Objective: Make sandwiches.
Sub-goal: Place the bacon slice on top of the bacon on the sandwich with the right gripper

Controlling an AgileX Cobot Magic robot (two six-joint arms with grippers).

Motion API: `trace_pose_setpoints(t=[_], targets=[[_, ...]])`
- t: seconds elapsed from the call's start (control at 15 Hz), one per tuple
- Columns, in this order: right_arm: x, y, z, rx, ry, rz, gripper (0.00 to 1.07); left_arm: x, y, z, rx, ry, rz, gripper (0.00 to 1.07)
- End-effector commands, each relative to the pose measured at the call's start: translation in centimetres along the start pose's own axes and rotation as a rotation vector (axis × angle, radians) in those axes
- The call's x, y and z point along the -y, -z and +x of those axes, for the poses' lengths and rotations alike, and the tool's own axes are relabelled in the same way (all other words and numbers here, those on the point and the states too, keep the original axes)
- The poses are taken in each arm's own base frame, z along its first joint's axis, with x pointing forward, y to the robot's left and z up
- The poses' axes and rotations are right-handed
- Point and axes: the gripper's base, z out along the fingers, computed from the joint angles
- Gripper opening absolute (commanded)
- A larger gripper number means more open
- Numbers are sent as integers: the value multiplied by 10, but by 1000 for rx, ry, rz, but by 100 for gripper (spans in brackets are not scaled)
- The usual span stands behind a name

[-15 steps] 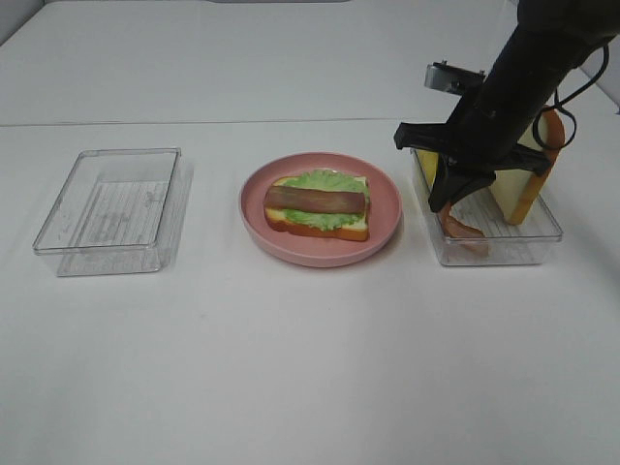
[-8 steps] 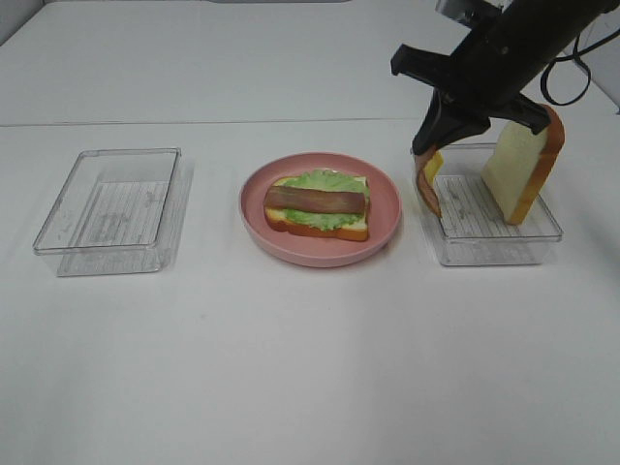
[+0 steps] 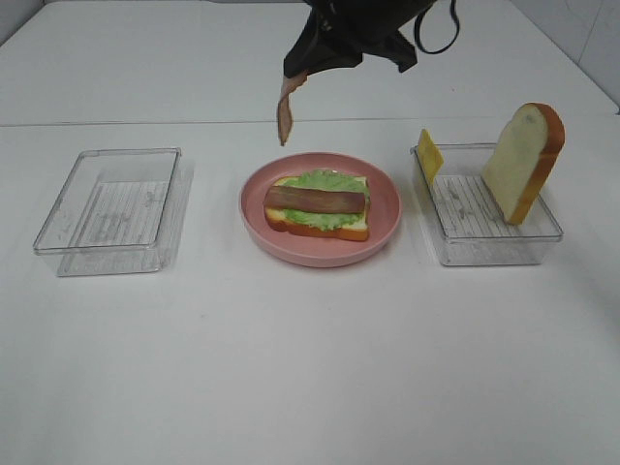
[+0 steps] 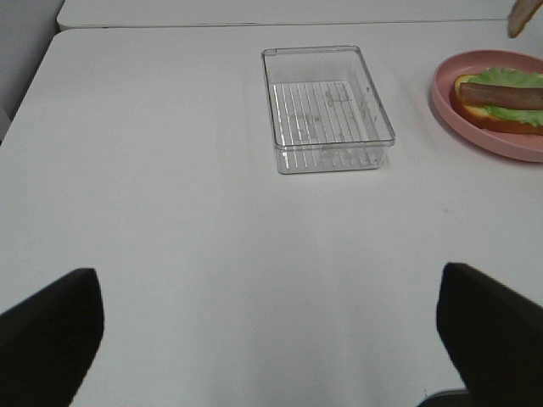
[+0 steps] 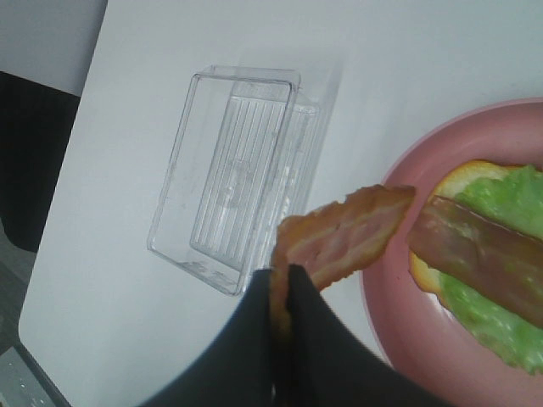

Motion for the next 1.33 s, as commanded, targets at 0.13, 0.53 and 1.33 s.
trace_pose_setpoints(t=[0.13, 0.53, 1.33], targets=[[7, -32, -8, -3, -8, -33, 0, 1, 3, 1, 31, 2, 14, 100], [38, -86, 6, -110, -71, -23, 0, 1, 3, 1, 31, 2, 14, 100], [75, -78, 15, -220, 72, 367, 0, 1, 3, 1, 31, 2, 14, 100]])
